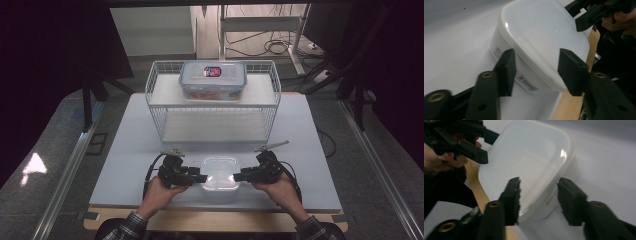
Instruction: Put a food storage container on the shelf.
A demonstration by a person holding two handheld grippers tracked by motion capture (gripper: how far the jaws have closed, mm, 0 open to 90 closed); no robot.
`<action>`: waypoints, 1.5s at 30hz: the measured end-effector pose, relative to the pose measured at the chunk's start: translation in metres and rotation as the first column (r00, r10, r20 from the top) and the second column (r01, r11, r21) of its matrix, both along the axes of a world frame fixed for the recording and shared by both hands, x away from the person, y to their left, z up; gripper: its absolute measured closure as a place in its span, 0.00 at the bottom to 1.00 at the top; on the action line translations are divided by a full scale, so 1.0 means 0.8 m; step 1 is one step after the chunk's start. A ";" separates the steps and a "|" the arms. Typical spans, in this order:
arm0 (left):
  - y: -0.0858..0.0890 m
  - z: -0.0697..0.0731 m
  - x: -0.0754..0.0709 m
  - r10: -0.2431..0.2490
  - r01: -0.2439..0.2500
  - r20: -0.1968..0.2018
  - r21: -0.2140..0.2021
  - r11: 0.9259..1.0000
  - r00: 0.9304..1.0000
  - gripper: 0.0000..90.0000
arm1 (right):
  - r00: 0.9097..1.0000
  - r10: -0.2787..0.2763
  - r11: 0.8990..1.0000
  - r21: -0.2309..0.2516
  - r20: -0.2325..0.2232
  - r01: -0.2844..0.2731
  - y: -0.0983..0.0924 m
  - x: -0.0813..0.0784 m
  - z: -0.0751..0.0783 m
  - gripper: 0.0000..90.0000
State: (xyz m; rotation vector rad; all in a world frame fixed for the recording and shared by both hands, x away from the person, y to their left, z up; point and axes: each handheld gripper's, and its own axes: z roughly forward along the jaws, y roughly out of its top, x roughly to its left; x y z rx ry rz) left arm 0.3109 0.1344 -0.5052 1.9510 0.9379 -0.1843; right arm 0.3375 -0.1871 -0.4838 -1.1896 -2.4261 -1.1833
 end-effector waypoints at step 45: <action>0.012 0.067 -0.003 0.197 -0.195 0.146 -0.033 0.980 0.969 0.88 | 0.950 -0.131 0.991 0.065 0.285 0.117 0.012 -0.016 0.069 0.88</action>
